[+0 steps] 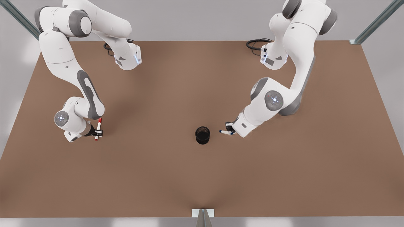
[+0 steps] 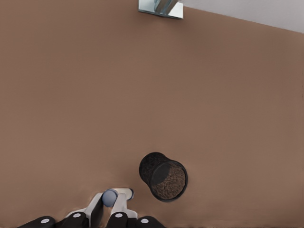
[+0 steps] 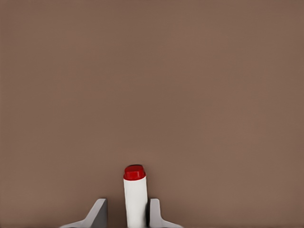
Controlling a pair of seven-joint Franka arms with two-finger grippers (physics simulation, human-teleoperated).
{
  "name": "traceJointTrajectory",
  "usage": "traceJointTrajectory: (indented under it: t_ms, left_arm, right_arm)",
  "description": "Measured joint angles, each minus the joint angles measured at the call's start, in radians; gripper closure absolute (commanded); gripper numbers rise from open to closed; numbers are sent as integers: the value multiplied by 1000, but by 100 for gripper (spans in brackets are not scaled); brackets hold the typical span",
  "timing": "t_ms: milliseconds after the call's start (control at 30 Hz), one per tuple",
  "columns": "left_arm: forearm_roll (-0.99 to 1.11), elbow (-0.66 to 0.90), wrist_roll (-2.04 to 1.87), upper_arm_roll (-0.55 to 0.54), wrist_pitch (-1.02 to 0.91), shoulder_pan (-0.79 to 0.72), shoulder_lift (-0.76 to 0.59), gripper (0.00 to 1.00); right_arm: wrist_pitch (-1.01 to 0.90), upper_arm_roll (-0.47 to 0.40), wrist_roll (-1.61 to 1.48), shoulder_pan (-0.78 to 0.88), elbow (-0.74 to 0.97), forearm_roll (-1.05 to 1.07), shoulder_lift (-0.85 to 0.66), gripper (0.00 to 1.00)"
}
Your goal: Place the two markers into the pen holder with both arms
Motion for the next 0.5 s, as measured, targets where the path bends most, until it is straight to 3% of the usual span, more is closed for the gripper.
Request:
traceJointTrajectory:
  t_ms: [67,167,333,500]
  left_arm:
    - [-4,22,-47,-2,-20,-30,11,79]
    - [-7,30,-110,0,-23,-56,38,79]
    - [-6,33,-203,1,36,-86,89,79]
    - [20,44,-282,6,95,-92,131,79]
  right_arm:
    - [0,0,-2,0,0,0,-1,67]
    - [1,0,-8,0,0,4,-1,77]
    - [0,5,-22,0,3,11,-16,79]
    - [-79,82,-31,4,97,15,-134,79]
